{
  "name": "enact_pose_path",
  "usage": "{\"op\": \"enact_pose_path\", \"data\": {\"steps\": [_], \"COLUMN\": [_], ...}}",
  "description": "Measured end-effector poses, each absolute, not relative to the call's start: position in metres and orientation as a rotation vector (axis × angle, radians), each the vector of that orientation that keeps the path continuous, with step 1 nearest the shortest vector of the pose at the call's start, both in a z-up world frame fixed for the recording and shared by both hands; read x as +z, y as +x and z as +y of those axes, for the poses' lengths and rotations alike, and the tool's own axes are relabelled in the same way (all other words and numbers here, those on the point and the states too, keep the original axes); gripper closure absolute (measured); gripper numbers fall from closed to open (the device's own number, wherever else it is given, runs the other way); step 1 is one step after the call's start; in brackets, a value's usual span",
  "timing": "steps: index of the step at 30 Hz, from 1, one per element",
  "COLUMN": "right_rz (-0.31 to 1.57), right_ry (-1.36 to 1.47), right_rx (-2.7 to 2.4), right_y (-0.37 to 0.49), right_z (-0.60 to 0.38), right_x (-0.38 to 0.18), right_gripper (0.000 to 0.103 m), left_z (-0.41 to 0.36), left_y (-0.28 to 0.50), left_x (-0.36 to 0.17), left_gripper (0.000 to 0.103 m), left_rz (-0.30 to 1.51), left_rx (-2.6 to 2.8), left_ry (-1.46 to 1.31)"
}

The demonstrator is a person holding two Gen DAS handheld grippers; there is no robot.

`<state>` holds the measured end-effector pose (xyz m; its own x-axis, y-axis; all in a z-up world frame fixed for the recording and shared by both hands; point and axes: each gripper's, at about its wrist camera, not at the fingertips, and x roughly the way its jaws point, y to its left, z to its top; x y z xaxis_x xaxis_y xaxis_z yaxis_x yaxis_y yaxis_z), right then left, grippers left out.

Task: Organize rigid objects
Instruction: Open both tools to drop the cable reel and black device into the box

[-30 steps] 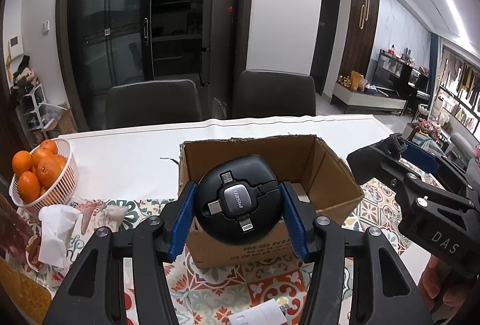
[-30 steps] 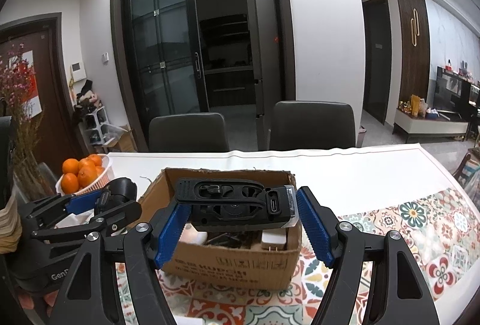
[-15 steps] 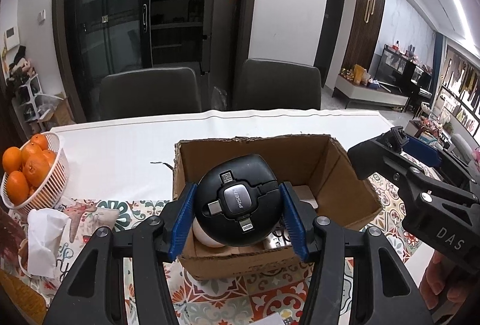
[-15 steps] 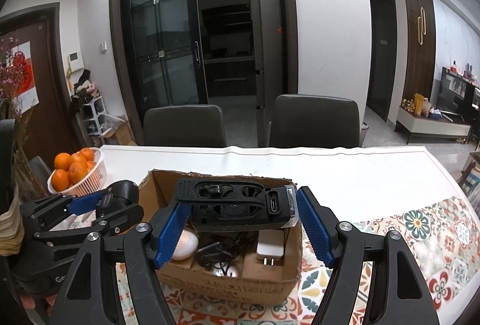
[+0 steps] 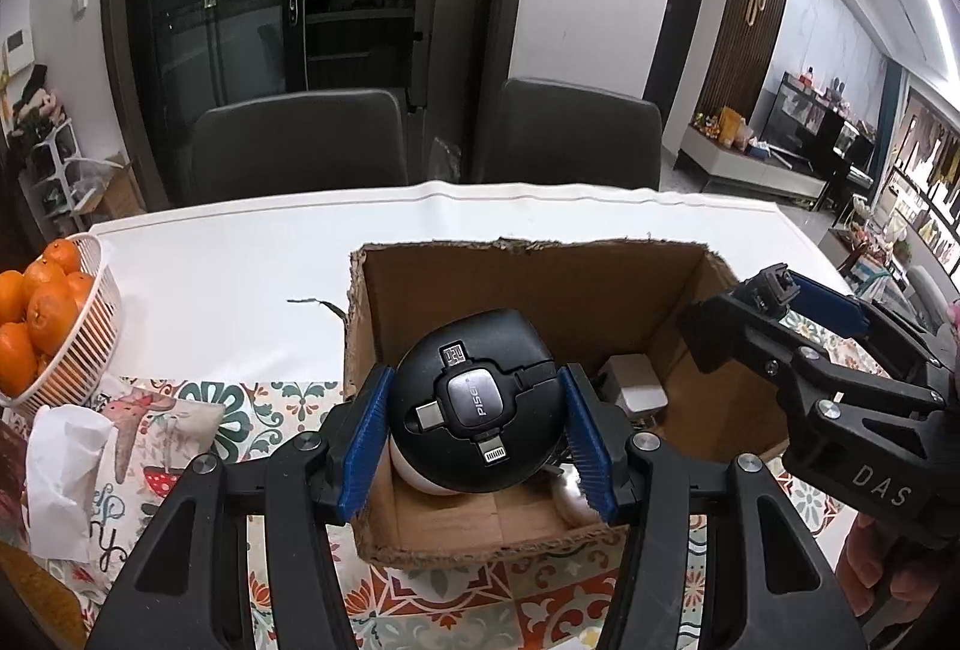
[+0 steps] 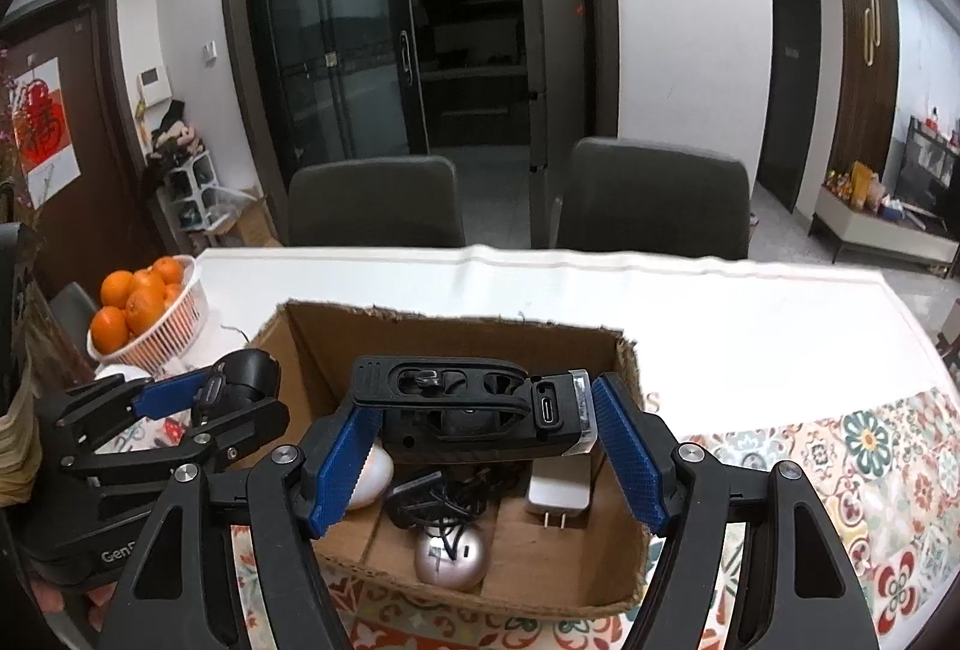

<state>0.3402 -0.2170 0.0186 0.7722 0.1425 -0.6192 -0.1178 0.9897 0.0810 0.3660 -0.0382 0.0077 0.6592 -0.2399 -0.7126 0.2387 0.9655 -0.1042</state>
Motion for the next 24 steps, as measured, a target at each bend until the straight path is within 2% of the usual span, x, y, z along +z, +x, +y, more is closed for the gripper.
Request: {"op": "enact_pose_path", "data": {"steps": [12, 14, 17, 24], "right_rz": [0.776, 0.796, 0.814, 0.768], "right_ry": [0.044, 0.053, 0.068, 0.062], "right_rx": [0.167, 0.174, 0.180, 0.160], "right_y": [0.360, 0.363, 0.365, 0.348], "right_z": [-0.225, -0.227, -0.230, -0.228], "right_x": [-0.005, -0.008, -0.009, 0.000], "right_gripper": [0.031, 0.030, 0.028, 0.027], "left_z": [-0.048, -0.048, -0.049, -0.042], "left_y": [0.384, 0.383, 0.380, 0.361], "left_x": [-0.009, -0.007, -0.002, 0.009], "left_gripper": [0.048, 0.047, 0.038, 0.037], "left_rz": [0.872, 0.861, 0.836, 0.785], "left_rx": [-0.271, -0.268, -0.239, -0.214], "left_ry": [0.014, 0.016, 0.037, 0.046]}}
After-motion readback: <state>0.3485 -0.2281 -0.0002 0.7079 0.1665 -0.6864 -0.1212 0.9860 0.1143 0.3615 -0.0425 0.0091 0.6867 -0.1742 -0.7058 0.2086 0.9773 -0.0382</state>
